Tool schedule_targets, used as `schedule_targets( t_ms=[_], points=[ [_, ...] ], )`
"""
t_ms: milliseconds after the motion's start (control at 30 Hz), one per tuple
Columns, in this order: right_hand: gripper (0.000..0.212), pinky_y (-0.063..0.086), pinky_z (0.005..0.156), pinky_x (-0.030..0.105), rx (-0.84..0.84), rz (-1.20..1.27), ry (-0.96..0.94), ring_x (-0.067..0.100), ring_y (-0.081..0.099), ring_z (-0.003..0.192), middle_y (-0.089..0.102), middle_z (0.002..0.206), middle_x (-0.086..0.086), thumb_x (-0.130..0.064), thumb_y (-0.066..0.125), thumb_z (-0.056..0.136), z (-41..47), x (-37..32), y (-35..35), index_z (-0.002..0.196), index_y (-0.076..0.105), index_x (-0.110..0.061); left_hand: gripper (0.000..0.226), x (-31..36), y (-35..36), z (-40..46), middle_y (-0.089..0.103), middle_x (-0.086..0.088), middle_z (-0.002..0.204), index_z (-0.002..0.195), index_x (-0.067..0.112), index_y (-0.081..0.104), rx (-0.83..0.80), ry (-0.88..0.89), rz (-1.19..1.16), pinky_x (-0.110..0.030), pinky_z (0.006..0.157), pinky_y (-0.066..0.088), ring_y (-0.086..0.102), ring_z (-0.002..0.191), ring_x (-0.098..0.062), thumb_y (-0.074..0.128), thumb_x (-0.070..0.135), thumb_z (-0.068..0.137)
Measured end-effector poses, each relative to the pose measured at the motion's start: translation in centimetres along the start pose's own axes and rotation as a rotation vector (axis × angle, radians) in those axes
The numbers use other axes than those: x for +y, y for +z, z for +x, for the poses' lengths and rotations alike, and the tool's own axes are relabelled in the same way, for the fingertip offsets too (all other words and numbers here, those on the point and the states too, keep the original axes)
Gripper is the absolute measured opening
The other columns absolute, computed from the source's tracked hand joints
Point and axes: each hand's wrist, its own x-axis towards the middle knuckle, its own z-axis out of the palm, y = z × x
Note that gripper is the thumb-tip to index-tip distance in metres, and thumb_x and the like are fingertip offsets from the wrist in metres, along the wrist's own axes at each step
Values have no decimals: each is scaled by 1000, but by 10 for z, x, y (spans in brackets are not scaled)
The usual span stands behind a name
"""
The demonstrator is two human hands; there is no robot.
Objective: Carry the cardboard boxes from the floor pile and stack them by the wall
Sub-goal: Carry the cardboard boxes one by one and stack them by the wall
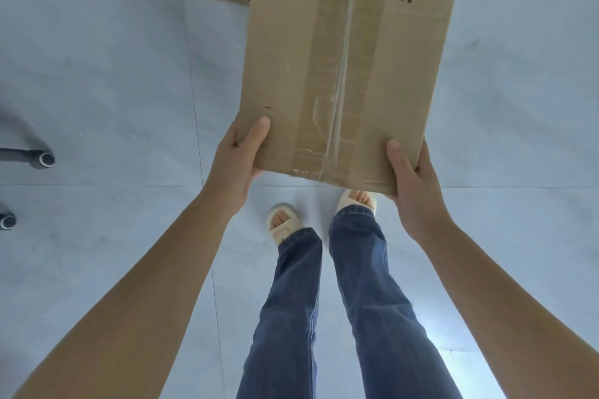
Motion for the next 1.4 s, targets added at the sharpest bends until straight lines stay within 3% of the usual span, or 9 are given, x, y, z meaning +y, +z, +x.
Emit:
schedule_targets(
  t_ms=[133,300,467,600,733,867,1067,1233,1400],
  points=[
    [54,57,72,25,-37,38,-52,-3,65,99,66,108,-29,-39,56,86,-30,-55,-15,138,41,-41,50,32,9,-37,58,15,127,130,36,47,15,6,-10,-50,99,45,54,118,-9,61,45,83],
    [49,53,75,39,-69,20,-121,3,66,99,66,114,-25,-43,54,83,-90,-117,-17,130,46,-52,28,70,13,-103,66,12,118,122,37,56,-13,66,-106,-52,92,50,61,111,-10,51,38,95],
    [41,49,56,22,-94,-48,-176,3,68,84,69,105,-24,-46,51,81,-171,-153,-17,119,49,-62,23,88,-1,-185,66,6,119,116,37,61,-48,95,-137,-59,93,48,62,112,-15,50,38,96],
    [43,48,69,36,-64,-72,-259,15,67,95,68,108,-22,-46,49,82,-241,-175,-20,122,47,-61,21,97,-9,-251,63,1,120,113,37,61,-60,185,-146,-55,90,51,57,119,-23,50,41,95],
    [42,49,61,27,-44,-104,-392,5,66,87,67,106,-24,-45,48,83,-296,-205,-29,122,47,-62,26,117,-4,-303,67,5,117,109,39,67,-140,269,-194,-58,93,48,63,110,-16,55,45,86],
    [43,43,65,37,-51,-88,-543,14,61,85,68,103,-21,-38,49,91,-333,-234,-50,129,44,-58,21,135,13,-348,70,10,113,100,46,70,-179,382,-246,-56,95,47,65,107,-12,51,40,95],
    [42,51,58,17,-252,-65,-723,-2,63,78,68,99,-24,-25,48,99,-359,-271,-78,134,48,-48,31,146,38,-417,70,5,113,122,26,60,-13,590,-369,-46,84,57,65,106,-14,51,36,95],
    [39,51,72,30,-482,-107,-787,-2,62,91,66,106,-30,-35,51,93,-382,-286,-107,123,48,-61,29,115,72,-486,70,9,110,122,28,60,215,750,-461,-41,81,58,67,99,-8,50,34,96],
    [58,54,70,32,-714,-196,-808,-4,64,91,67,109,-25,-46,55,79,-413,-273,-117,137,45,-42,32,56,84,-553,69,12,112,125,31,57,437,806,-558,-38,79,59,66,102,-7,52,39,94]
  ],
)
